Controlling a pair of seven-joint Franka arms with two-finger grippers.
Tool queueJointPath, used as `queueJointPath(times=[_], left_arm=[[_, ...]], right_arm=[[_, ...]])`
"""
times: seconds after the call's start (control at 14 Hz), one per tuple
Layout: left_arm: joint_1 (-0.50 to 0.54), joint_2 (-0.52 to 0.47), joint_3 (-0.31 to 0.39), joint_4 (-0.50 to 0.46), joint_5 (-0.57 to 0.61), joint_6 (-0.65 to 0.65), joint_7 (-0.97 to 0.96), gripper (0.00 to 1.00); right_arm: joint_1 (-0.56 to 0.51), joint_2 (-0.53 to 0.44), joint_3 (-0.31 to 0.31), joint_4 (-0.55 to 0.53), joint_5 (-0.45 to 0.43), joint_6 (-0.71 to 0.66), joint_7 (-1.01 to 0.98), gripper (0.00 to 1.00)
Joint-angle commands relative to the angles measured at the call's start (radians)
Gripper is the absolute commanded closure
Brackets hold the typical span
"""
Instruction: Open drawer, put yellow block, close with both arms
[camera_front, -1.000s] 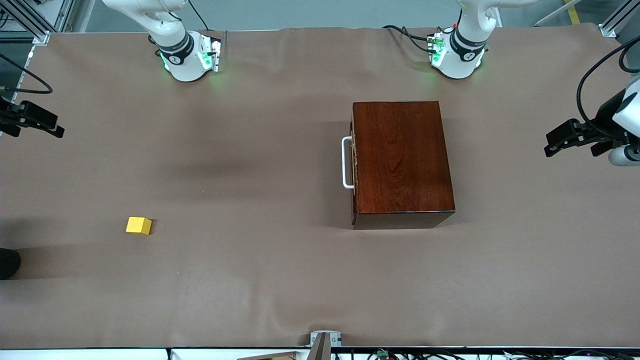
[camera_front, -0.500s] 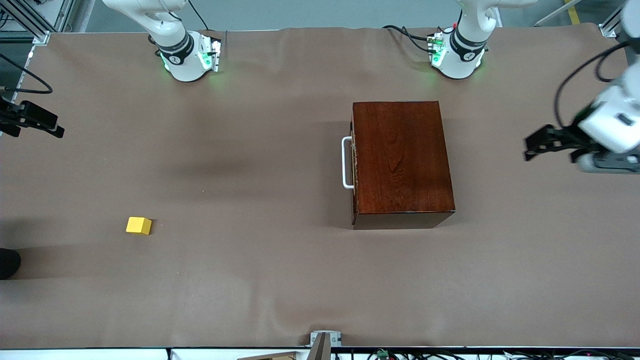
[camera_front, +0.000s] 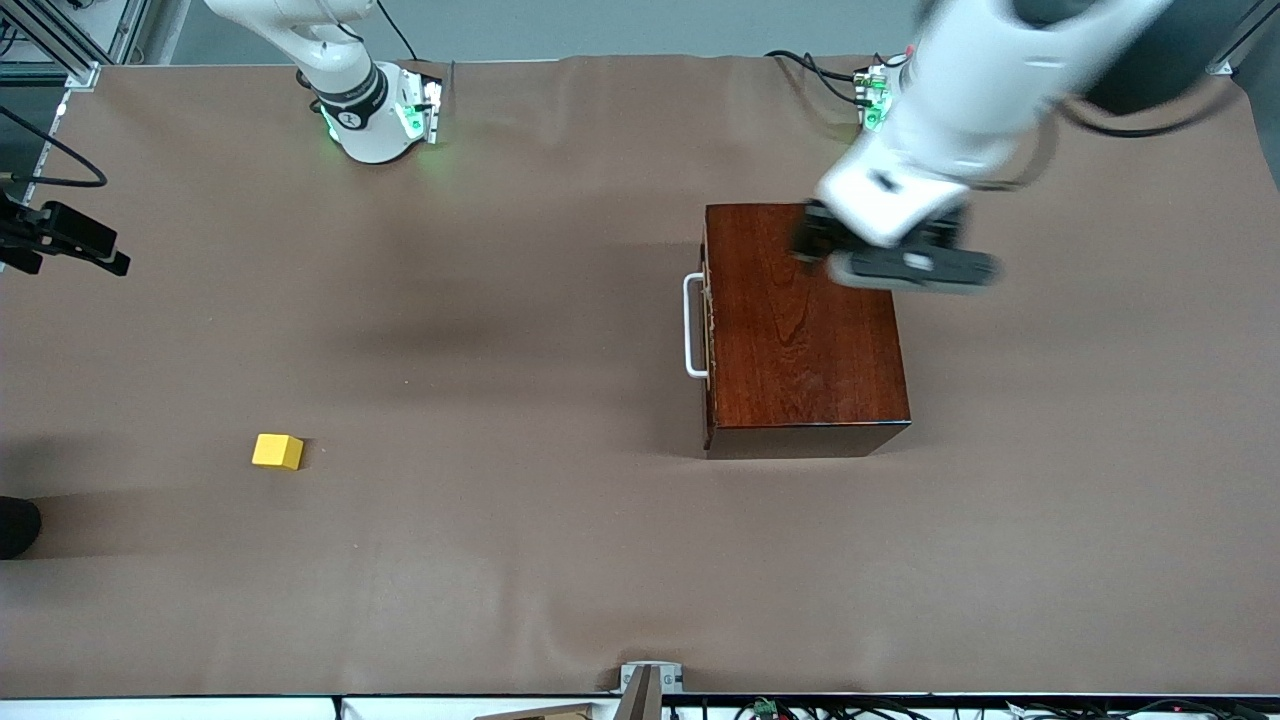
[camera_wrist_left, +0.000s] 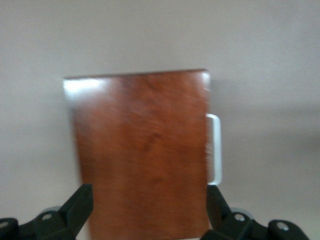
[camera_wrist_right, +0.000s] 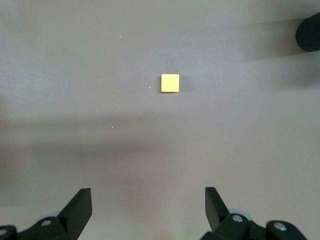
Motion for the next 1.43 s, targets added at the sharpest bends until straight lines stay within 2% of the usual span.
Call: queueJointPath(times=[0.0,0.29,0.64,0.86,1.14,1.36], left_arm=[[-0.141,0.134,0.018,0.132,0.020,-0.007,-0.168,0.00],[-0.254,0.220,0.030,0.135,0.026,0.044,-0.243,0.00],[-0.393,0.355,0.082,0.137,0.150,0.059,-0.328,0.00],[-0.397,0.412,0.097,0.137,0.156,0.072,-0.325,0.00],[-0.396,0.480,0.097,0.137,0.227,0.108,-0.328,0.00],[-0.396,0.503,0.131,0.135,0.227,0.128,-0.331,0.00]], right_arm=[[0.002,0.006,0.002,0.018,-0.004,-0.003,-0.002,0.00],[0.002,0.006,0.002,0.018,-0.006,-0.003,-0.002,0.00],[0.001,0.006,0.001,0.017,-0.007,-0.003,-0.002,0.00],[0.001,0.006,0.002,0.018,-0.007,-0.002,-0.002,0.00],[0.001,0.006,0.002,0.017,-0.003,-0.002,-0.002,0.00],[-0.002,0.006,0.001,0.017,-0.012,0.000,-0.002,0.00]])
